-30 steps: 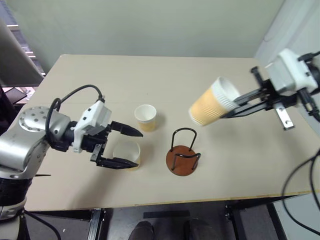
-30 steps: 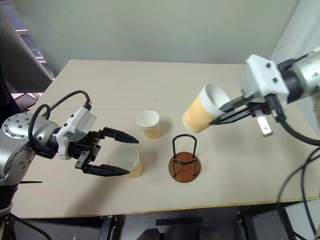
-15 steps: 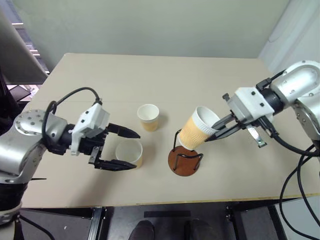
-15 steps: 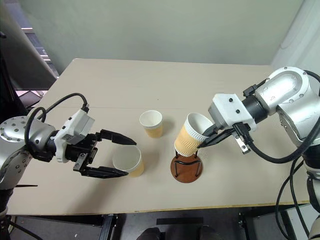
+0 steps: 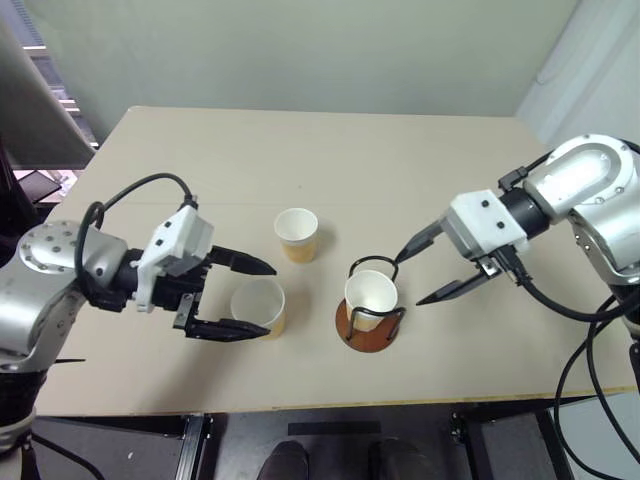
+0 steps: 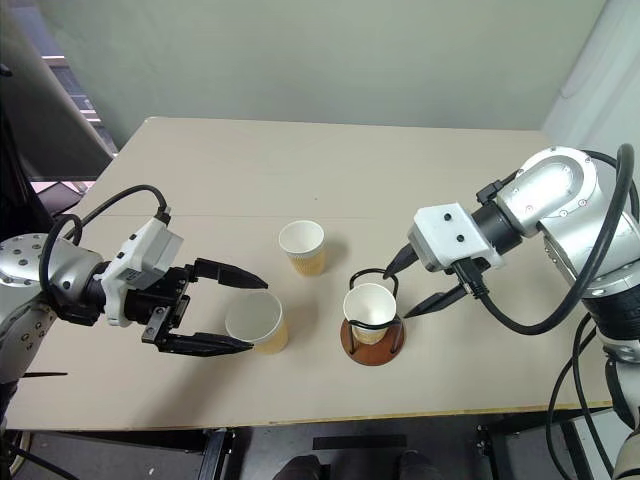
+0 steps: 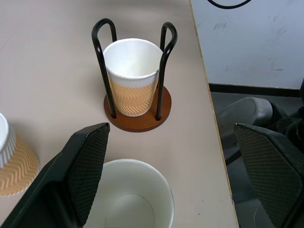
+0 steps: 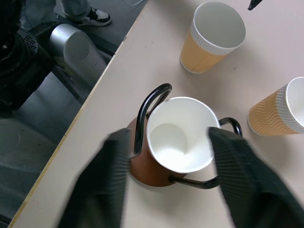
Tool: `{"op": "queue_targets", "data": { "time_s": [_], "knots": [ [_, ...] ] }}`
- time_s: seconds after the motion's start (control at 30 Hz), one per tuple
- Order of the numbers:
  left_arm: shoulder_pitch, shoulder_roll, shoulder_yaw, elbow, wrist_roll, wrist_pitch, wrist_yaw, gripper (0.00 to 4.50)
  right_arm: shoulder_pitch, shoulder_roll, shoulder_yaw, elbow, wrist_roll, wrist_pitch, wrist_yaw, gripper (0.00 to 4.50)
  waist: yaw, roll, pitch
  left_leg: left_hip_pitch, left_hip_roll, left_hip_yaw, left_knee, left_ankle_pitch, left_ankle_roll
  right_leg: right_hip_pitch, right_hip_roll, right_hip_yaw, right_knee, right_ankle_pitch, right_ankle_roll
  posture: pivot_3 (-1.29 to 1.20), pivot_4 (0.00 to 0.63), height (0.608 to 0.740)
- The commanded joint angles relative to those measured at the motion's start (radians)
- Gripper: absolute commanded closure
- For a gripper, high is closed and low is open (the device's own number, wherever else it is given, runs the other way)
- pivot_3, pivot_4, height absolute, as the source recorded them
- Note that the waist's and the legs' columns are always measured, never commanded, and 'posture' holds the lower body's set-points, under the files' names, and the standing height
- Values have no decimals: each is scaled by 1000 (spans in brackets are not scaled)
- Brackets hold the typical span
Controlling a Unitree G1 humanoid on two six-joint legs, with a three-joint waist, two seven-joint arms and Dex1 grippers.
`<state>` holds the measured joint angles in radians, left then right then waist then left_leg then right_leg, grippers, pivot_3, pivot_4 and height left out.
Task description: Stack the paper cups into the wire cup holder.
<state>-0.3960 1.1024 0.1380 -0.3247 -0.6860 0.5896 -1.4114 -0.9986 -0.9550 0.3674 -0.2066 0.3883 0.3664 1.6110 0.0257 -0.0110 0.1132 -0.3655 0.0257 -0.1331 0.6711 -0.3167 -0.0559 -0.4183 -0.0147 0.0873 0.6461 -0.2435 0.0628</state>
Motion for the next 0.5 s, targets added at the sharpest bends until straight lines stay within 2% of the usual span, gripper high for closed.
{"op": "queue_targets", "data": {
  "time_s": [0.03, 0.07, 0.2, 0.37, 0.5],
  "knots": [
    [-40, 28, 24, 39, 31, -40, -9, 0, 12, -18, -70, -6, 3, 40, -18, 216, 1, 0, 0, 0, 0, 0, 0, 0, 0, 0, 0, 0, 0, 0, 0, 0, 150, 740],
    [-56, 34, 19, 67, 50, -55, -13, 0, 28, -31, -100, 0, 22, 63, -27, 27, 2, 0, 0, 0, 0, 0, 0, 0, 0, 0, 0, 0, 0, 0, 0, 0, 150, 740],
    [-125, 58, -21, 176, 129, -111, -40, 0, 130, -75, -287, 19, 177, 201, -54, 27, 11, 0, 0, -1, -1, -1, 0, 0, 0, 0, -1, 0, -1, 0, 0, 0, 150, 740],
    [-168, 85, -115, 280, 252, -174, -79, 0, 311, -114, -588, -60, 403, 339, -108, 27, 12, 0, 0, 0, -2, 0, -2, 0, -1, 0, -2, 0, -2, -1, -2, 0, 150, 740],
    [-208, 44, -190, 322, 311, -205, -95, 0, 392, -121, -655, -149, 451, 379, -180, 27, 10, 0, 0, 0, -2, 0, -3, 1, -1, 0, -2, 0, -1, -1, -2, 0, 150, 740]
  ]
}}
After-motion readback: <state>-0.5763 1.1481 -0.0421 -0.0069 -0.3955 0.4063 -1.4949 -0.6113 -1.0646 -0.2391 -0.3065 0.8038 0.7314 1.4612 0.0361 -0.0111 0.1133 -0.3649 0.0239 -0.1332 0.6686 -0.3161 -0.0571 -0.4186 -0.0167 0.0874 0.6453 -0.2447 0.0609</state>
